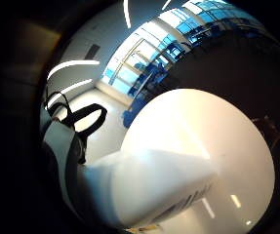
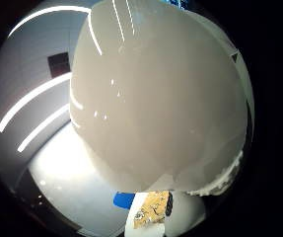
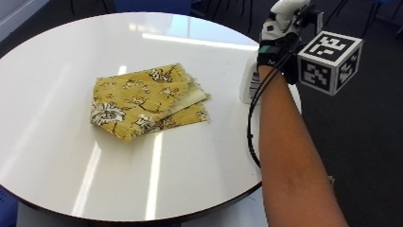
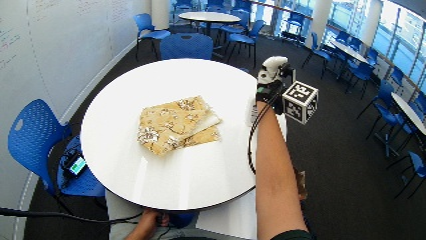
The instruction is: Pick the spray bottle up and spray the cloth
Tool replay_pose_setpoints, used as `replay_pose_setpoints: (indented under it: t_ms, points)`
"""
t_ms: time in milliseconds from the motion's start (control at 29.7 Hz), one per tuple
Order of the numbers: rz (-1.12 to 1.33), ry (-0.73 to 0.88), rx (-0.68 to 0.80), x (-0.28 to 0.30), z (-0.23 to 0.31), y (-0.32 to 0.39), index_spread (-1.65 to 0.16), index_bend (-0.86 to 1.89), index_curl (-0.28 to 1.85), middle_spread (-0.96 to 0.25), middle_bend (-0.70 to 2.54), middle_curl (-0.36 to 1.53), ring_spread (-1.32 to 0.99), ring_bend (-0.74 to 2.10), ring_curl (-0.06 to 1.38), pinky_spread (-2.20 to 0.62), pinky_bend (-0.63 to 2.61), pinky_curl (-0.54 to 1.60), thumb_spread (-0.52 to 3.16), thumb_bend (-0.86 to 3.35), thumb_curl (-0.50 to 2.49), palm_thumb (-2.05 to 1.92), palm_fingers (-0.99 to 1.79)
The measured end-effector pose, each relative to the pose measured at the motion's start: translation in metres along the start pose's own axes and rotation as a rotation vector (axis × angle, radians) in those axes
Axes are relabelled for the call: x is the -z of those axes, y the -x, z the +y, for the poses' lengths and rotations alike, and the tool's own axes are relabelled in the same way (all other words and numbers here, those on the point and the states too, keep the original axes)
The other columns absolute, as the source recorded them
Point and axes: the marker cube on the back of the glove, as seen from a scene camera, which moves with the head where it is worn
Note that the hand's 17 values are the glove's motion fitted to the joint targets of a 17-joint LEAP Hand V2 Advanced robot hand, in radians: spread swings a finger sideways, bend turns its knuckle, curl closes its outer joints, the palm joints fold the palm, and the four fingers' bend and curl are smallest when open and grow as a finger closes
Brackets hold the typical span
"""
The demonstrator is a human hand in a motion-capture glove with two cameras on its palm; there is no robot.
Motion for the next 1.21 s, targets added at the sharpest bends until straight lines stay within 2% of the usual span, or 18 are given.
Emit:
replay_pose_setpoints:
  t_ms: [438,1212]
  points:
    - [-0.038,0.025,0.031,0.002,-0.004,0.008,-0.27,0.20,0.44,-0.21,0.66,0.54,-0.23,0.71,0.47,-0.31,0.52,0.40,0.66,-0.03,0.61,0.94,1.41]
    - [-0.069,0.103,0.022,-0.007,0.005,-0.018,-0.27,0.19,0.51,-0.21,0.69,0.54,-0.23,0.74,0.47,-0.31,0.53,0.42,0.61,-0.03,0.68,0.93,1.39]
